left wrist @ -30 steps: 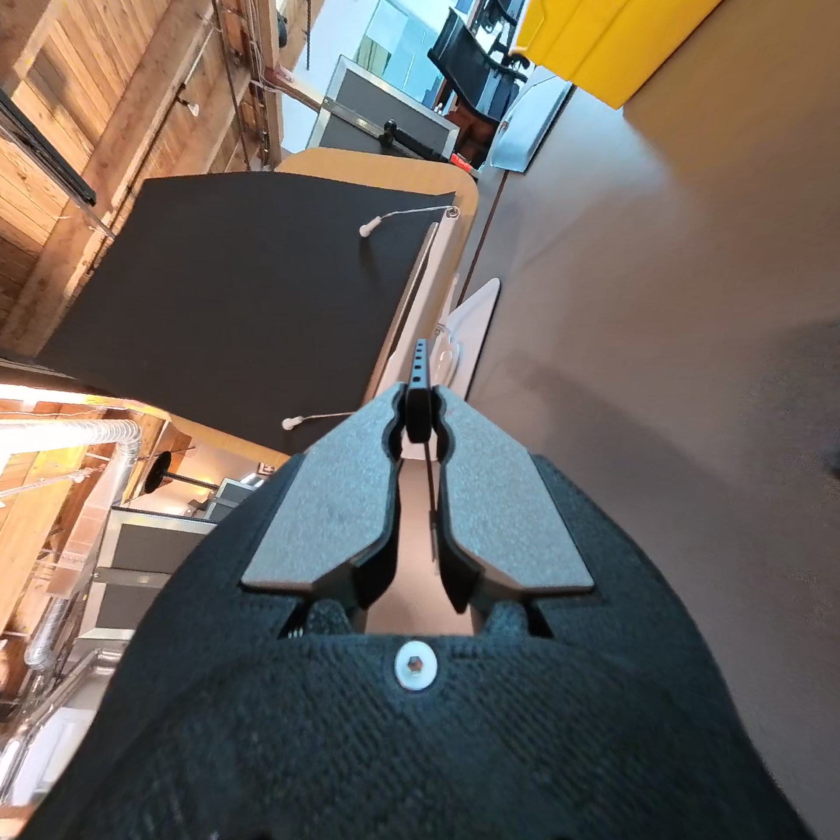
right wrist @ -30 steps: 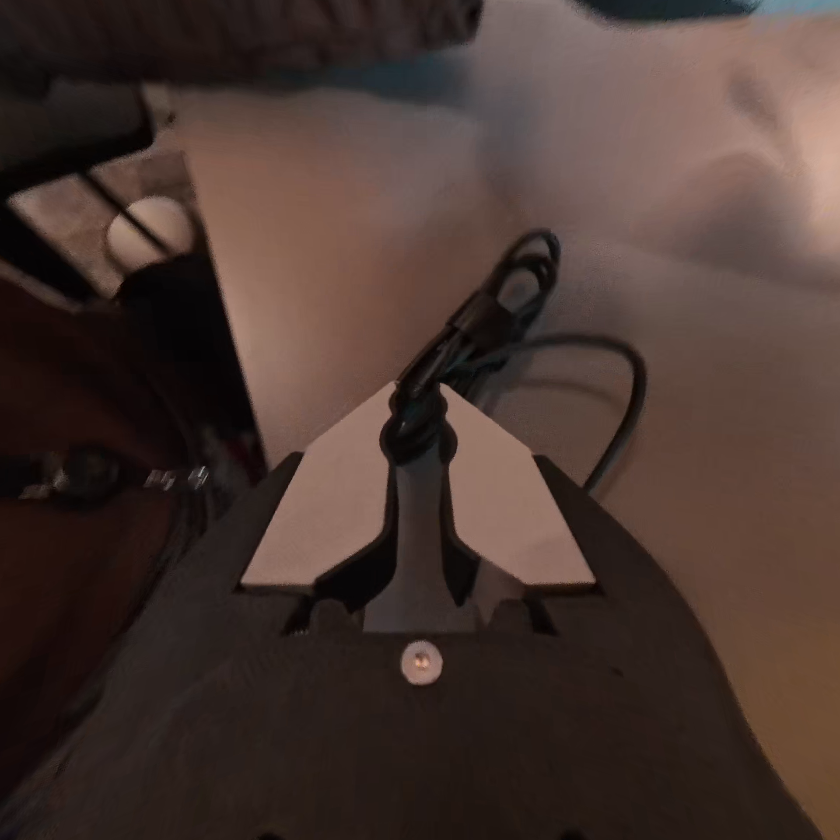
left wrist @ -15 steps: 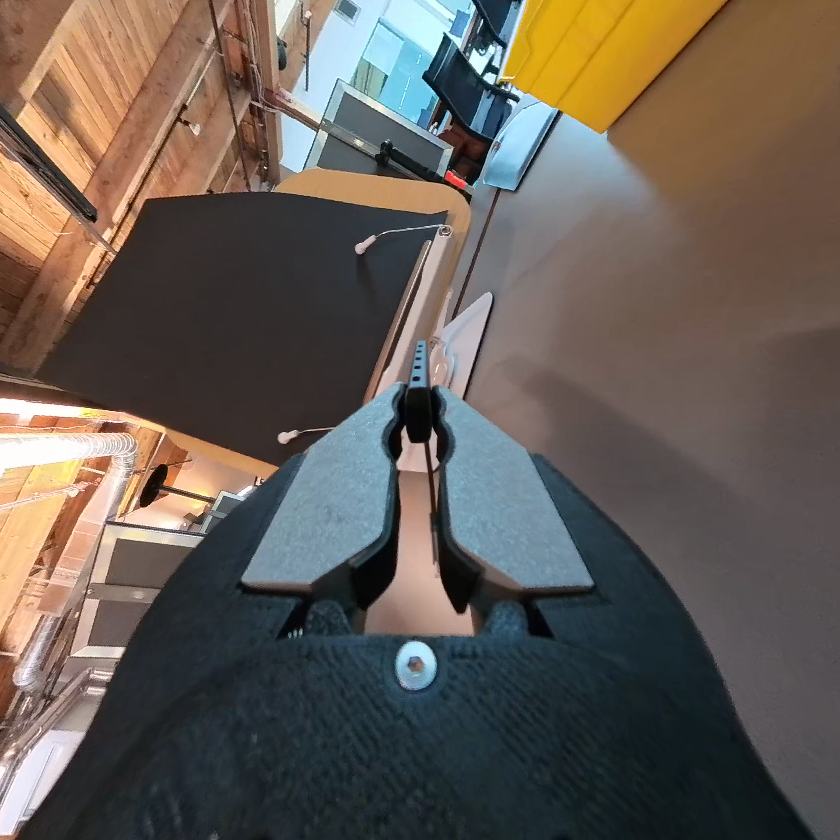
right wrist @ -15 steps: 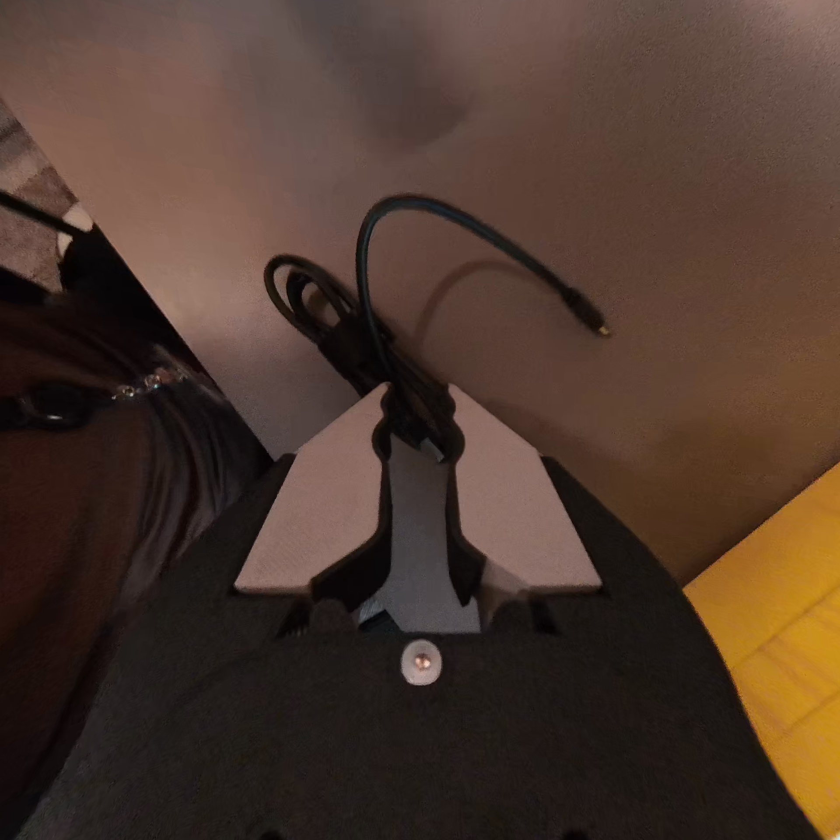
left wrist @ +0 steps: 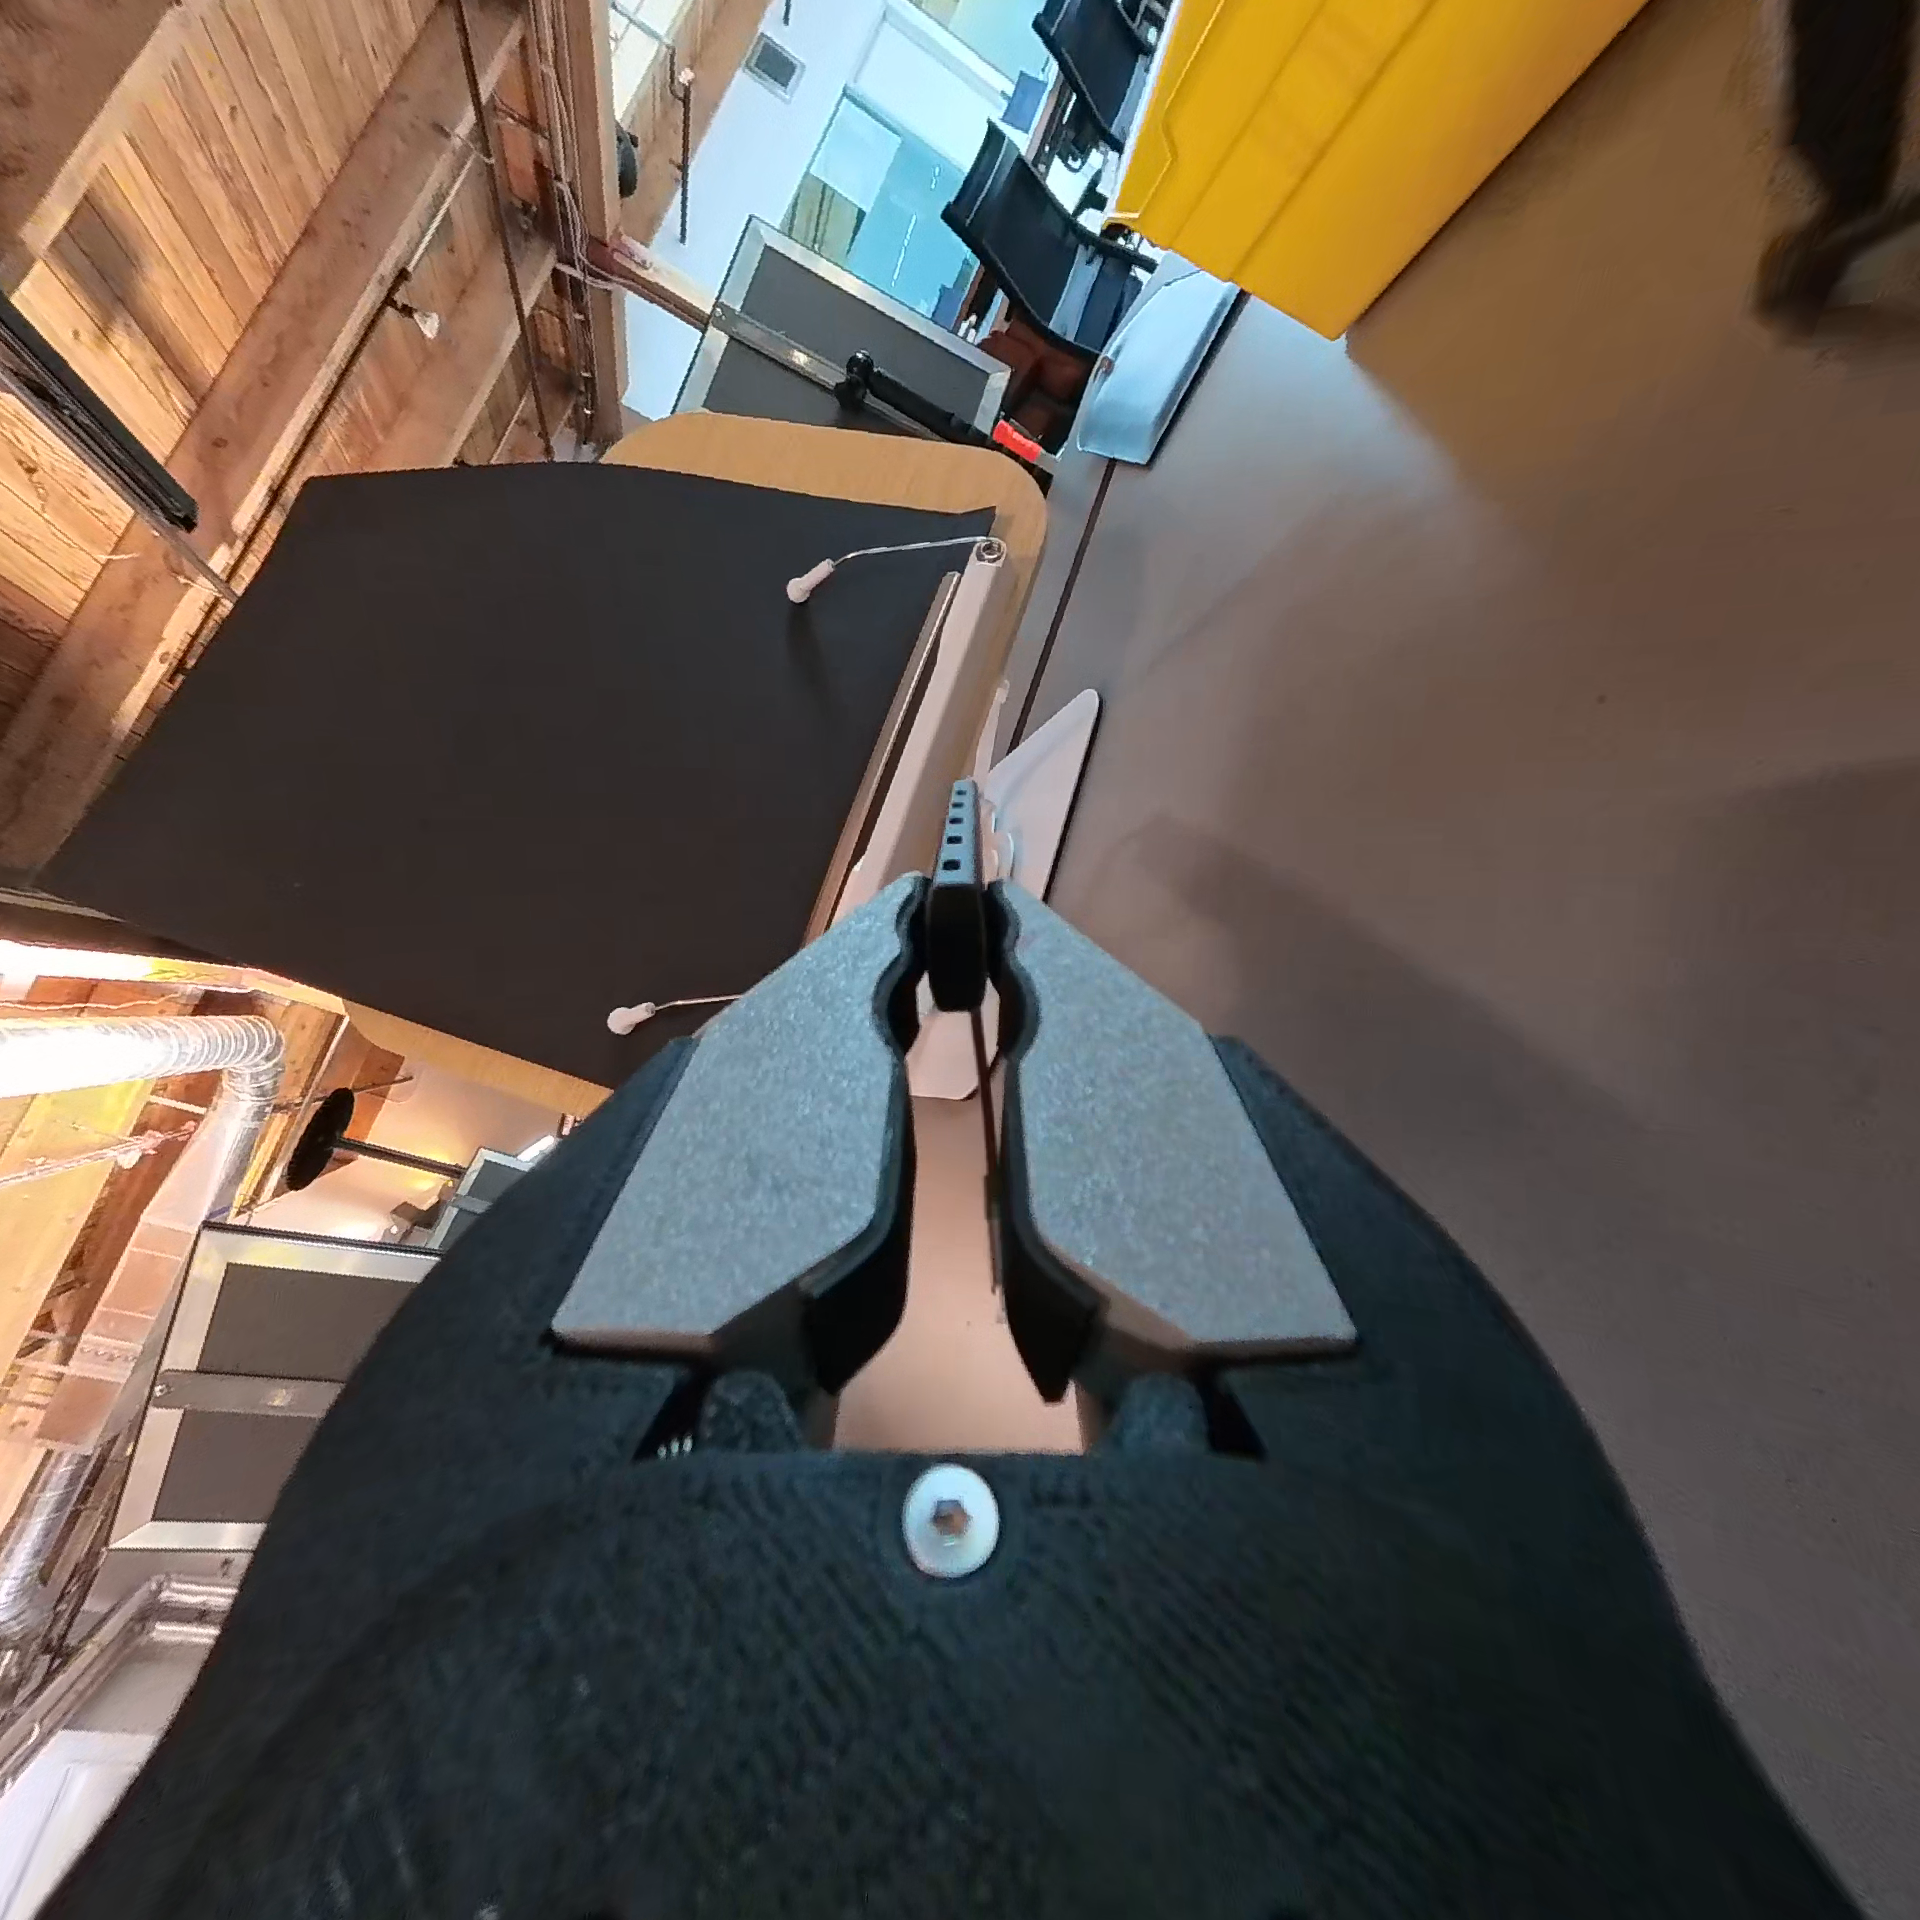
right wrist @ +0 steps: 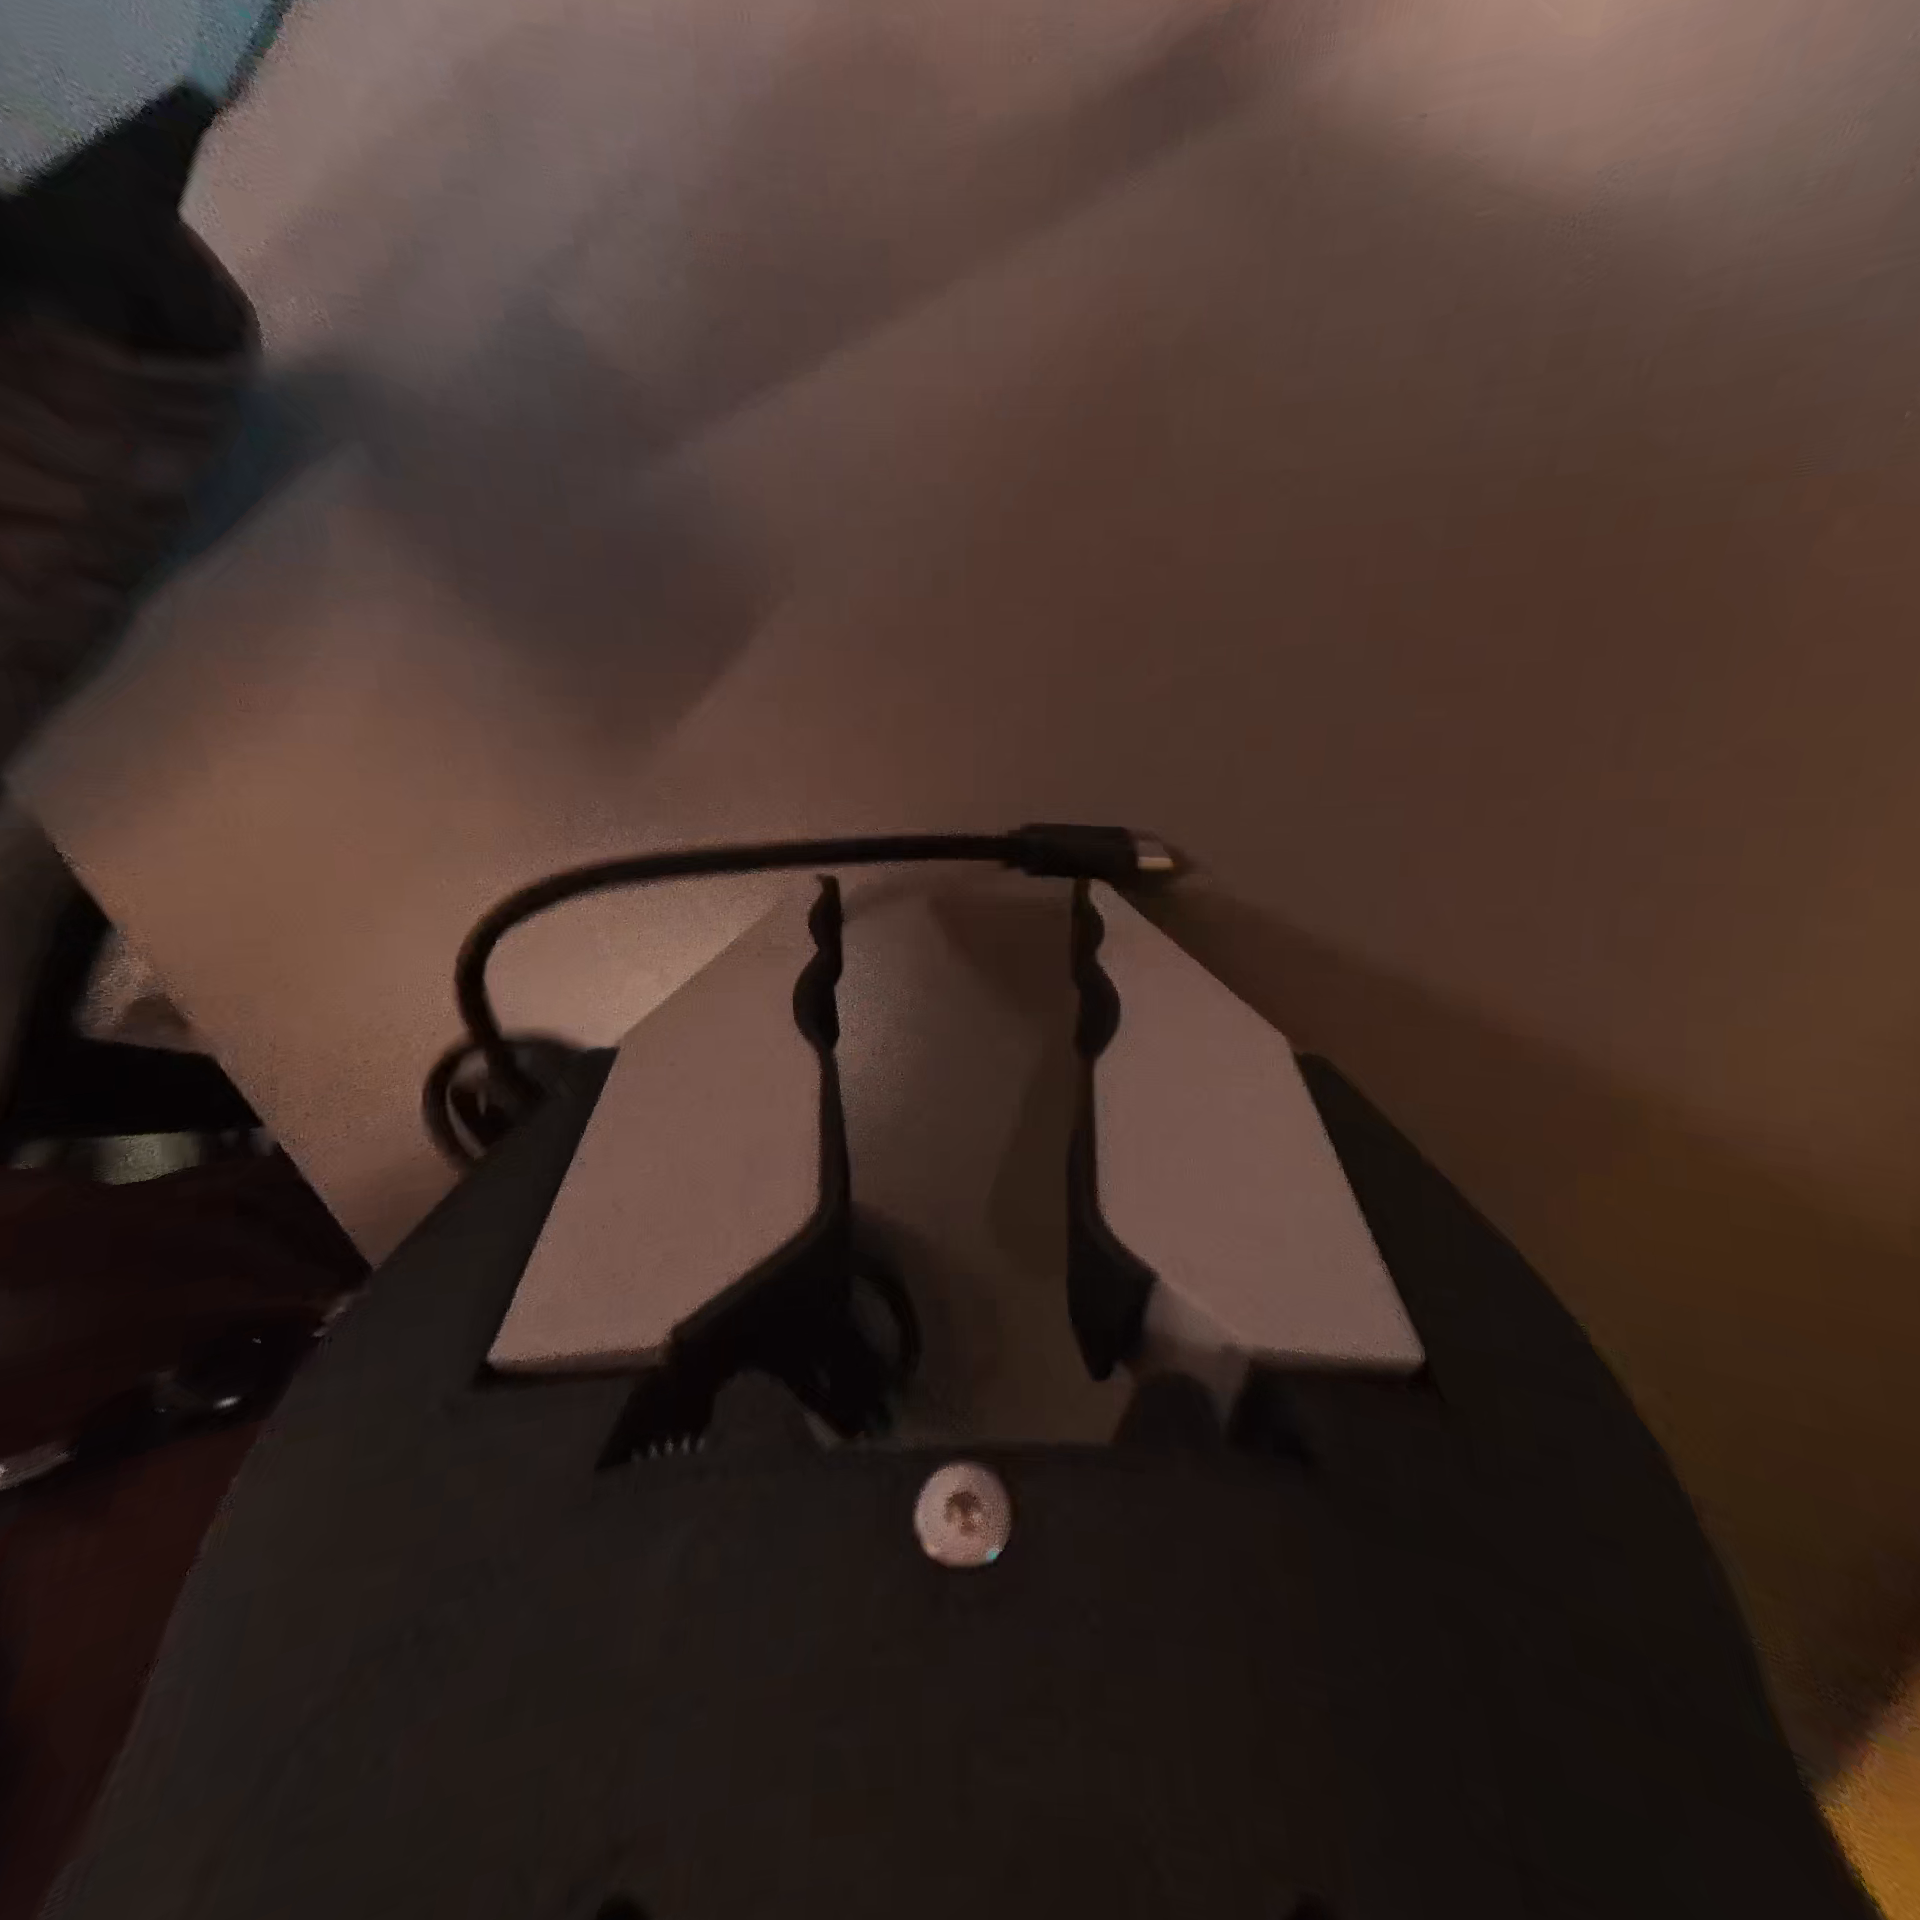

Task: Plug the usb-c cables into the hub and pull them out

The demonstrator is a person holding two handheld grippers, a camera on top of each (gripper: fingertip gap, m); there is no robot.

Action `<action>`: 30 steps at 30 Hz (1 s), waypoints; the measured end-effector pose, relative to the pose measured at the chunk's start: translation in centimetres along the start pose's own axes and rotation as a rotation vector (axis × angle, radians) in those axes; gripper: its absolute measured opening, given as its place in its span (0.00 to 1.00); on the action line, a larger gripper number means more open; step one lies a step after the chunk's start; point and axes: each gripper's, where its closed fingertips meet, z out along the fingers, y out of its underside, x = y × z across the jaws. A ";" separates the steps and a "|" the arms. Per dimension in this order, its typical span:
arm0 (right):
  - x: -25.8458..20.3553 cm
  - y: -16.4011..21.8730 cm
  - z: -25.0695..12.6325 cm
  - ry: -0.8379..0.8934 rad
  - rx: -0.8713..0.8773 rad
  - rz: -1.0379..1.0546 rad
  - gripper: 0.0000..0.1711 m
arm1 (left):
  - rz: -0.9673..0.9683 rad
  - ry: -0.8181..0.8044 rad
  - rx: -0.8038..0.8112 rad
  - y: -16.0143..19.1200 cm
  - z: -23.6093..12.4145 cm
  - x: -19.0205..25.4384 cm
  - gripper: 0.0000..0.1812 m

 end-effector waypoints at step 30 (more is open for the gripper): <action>-3.7 -5.1 5.7 0.398 -0.133 -0.403 0.31 | 0.058 -0.006 -0.080 4.0 -1.2 -0.8 0.04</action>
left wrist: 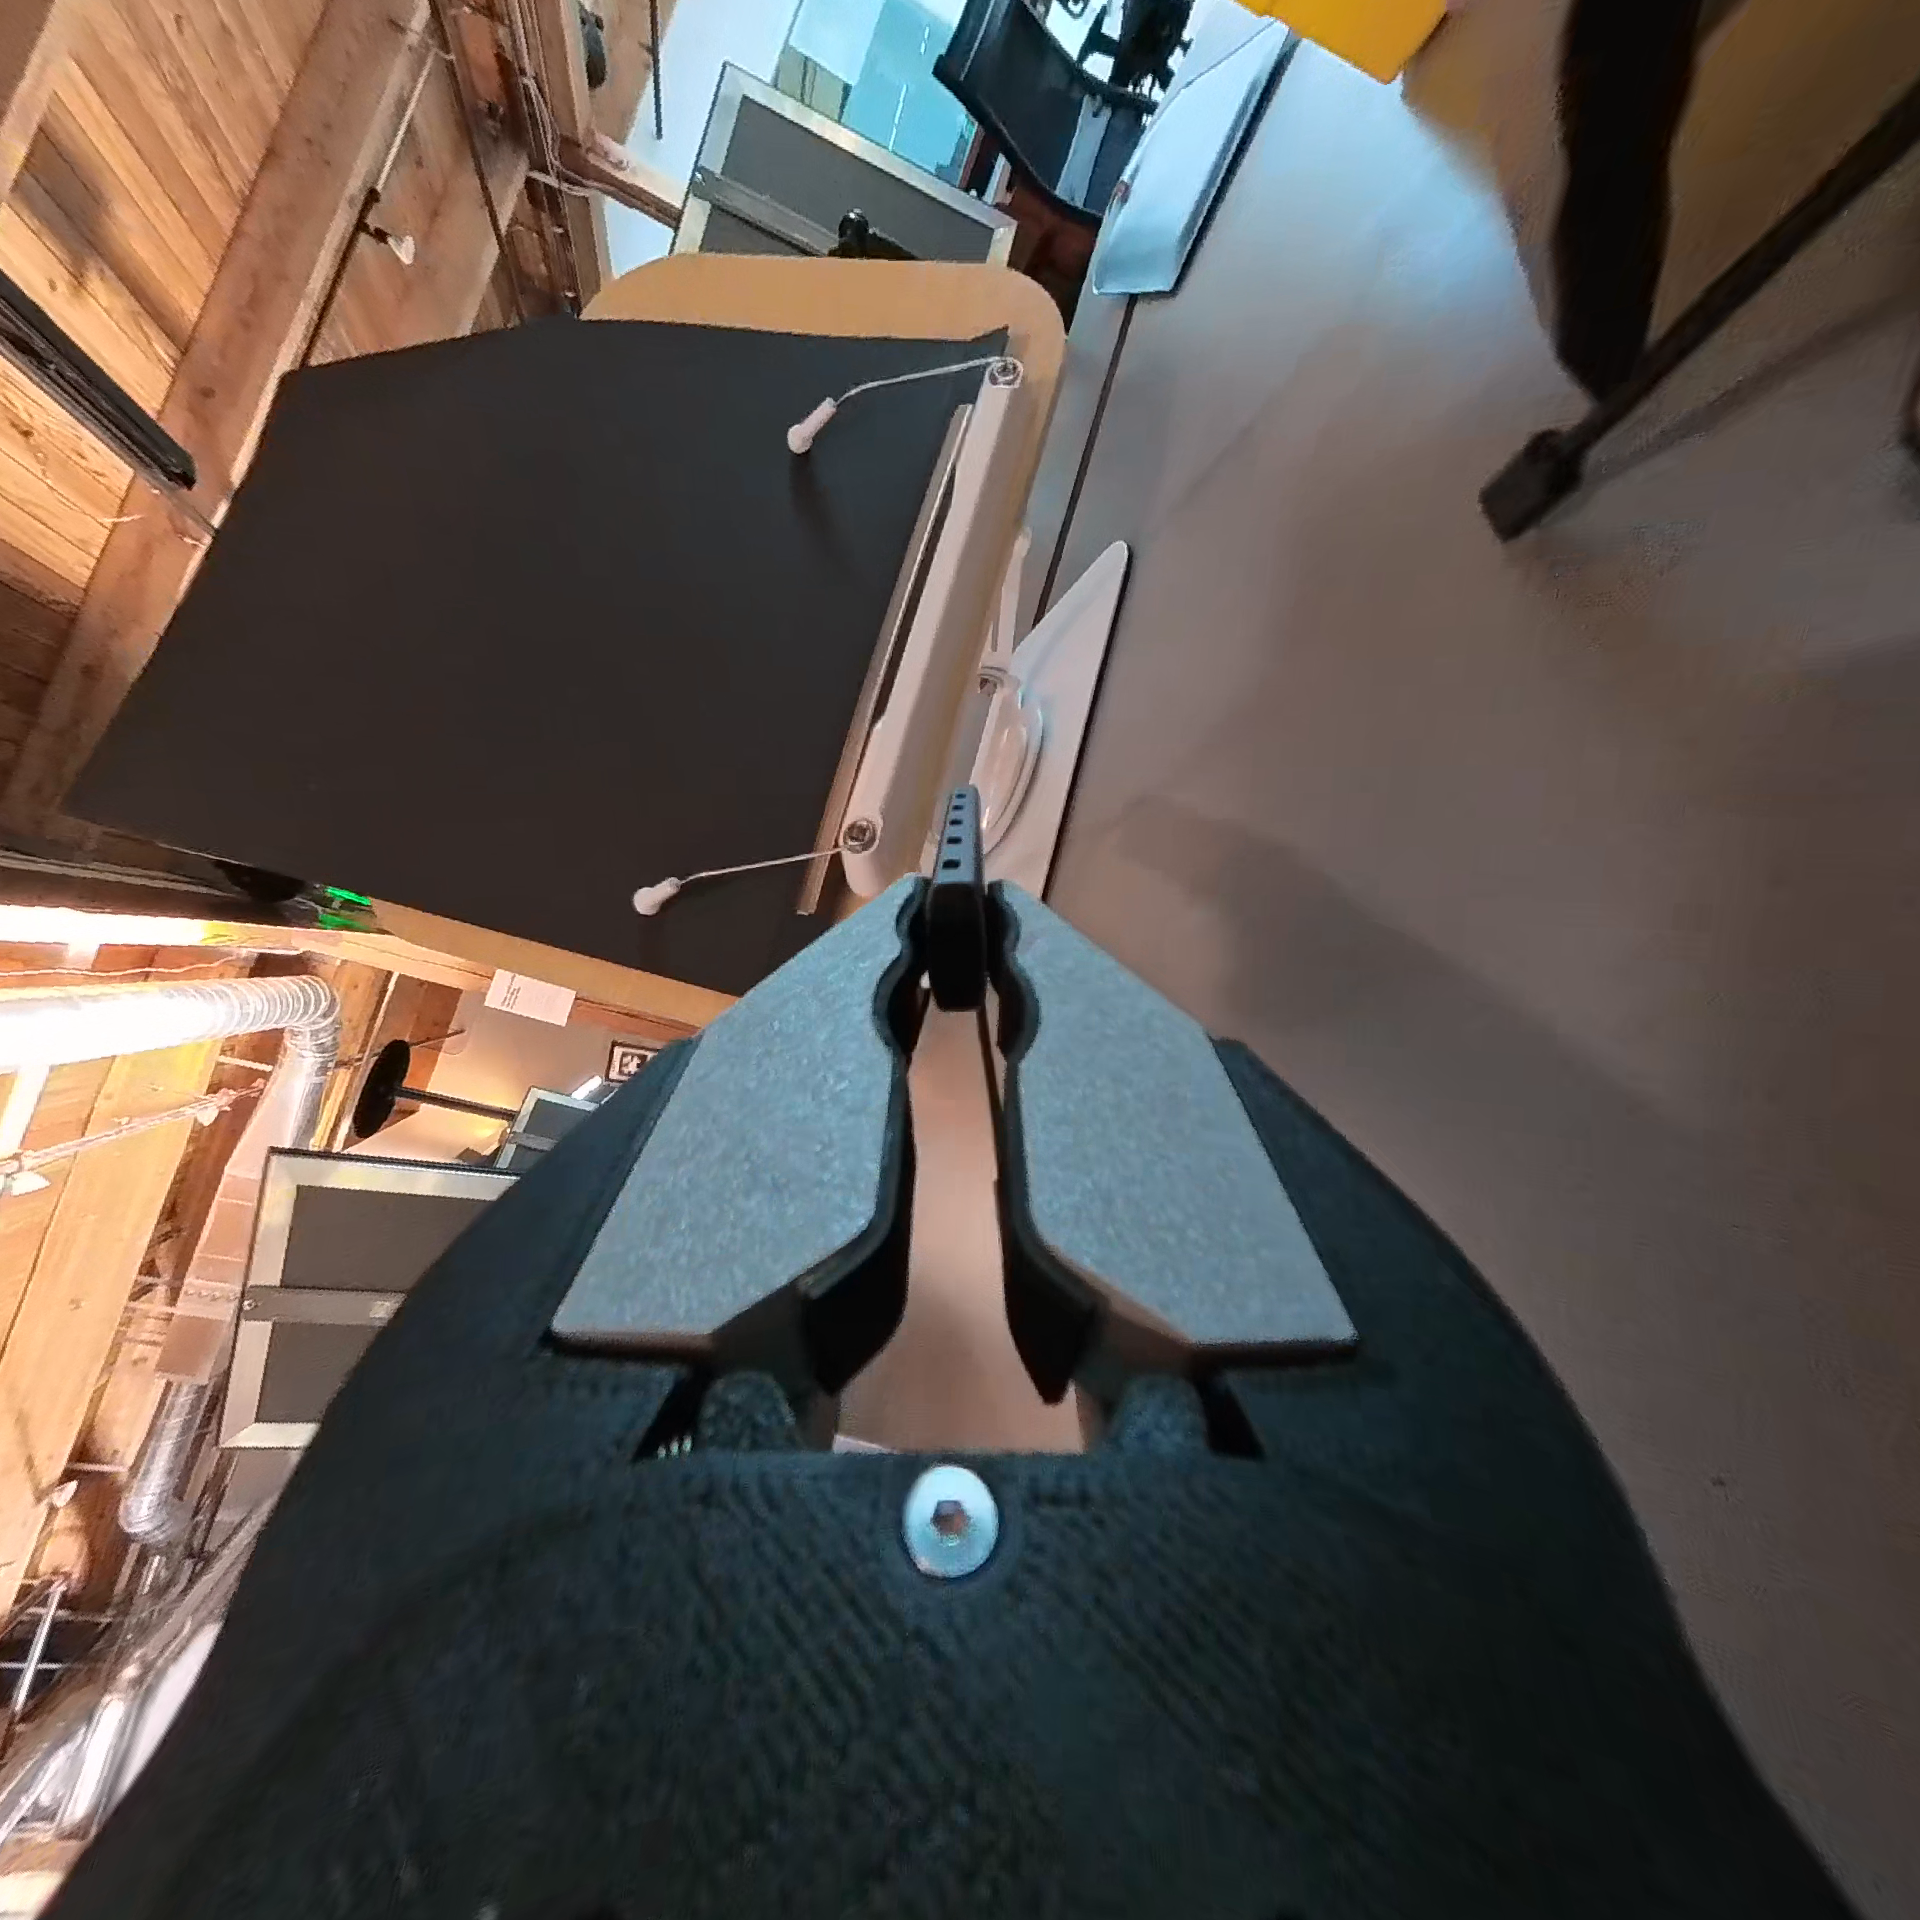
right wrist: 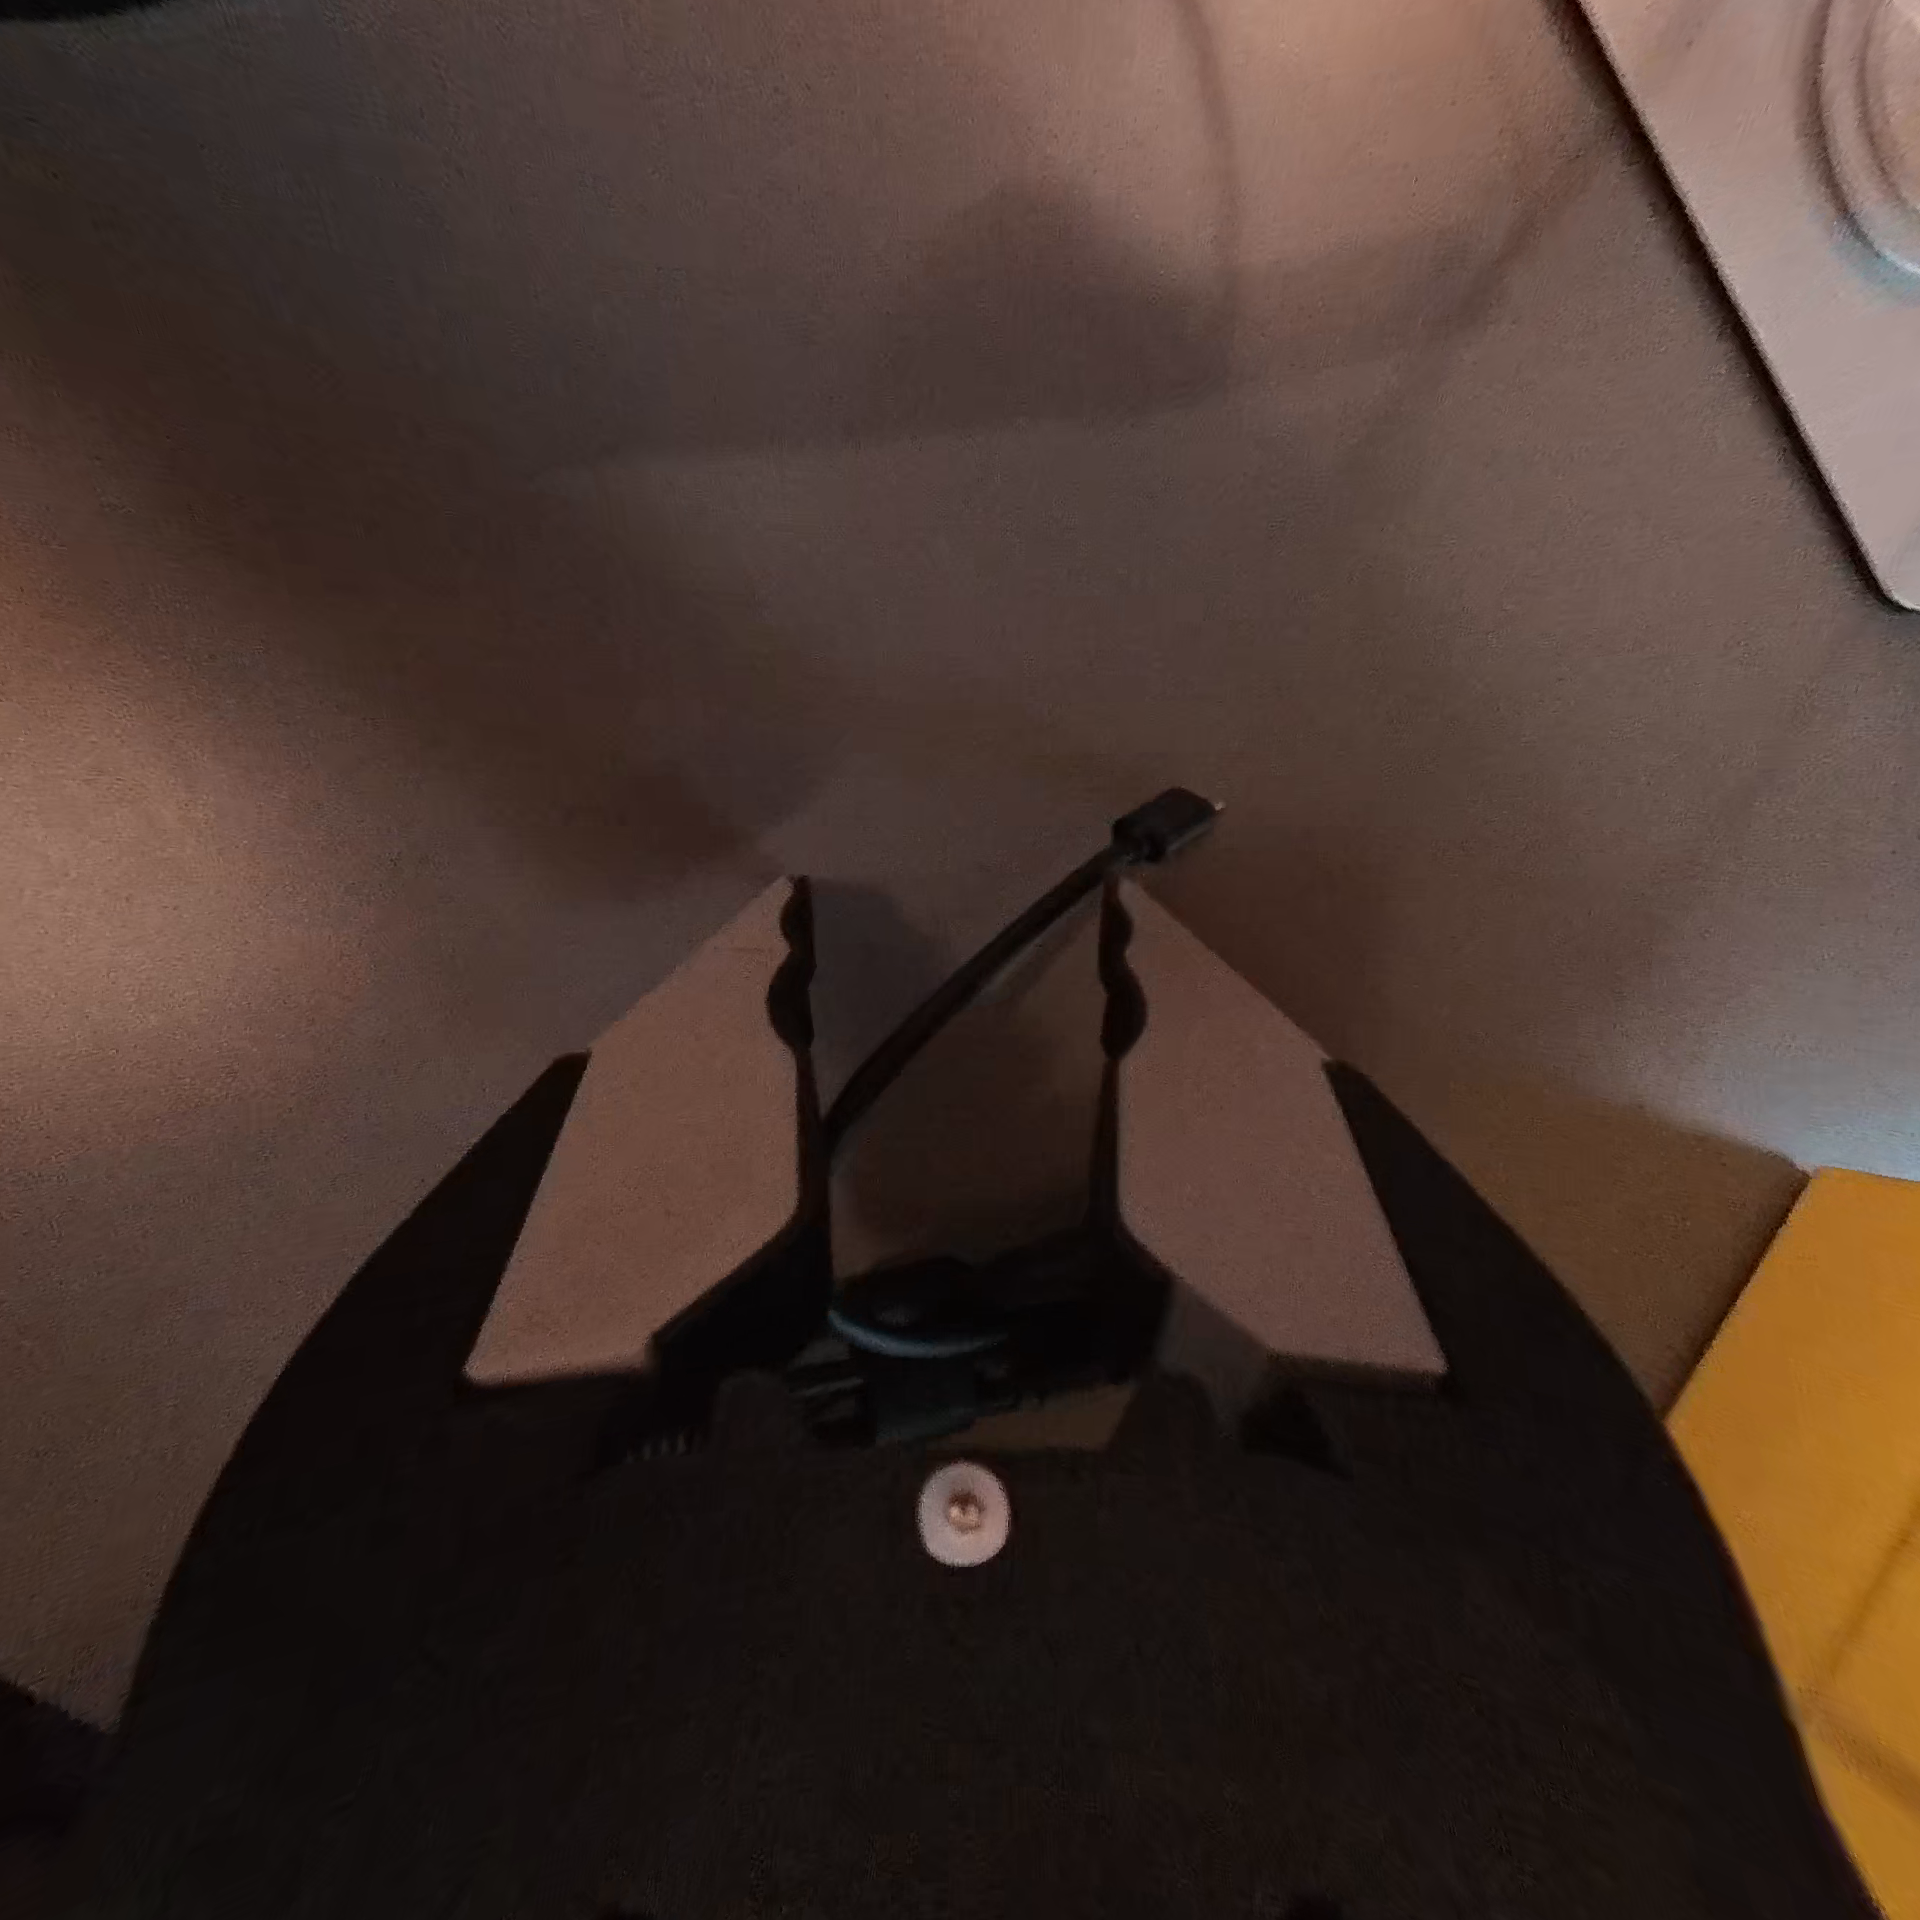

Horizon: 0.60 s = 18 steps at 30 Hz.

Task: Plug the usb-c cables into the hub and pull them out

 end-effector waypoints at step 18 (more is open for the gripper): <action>2.0 0.9 -0.3 0.216 -0.032 0.012 0.17 | -0.008 -0.014 0.013 -0.5 -0.2 -0.8 0.04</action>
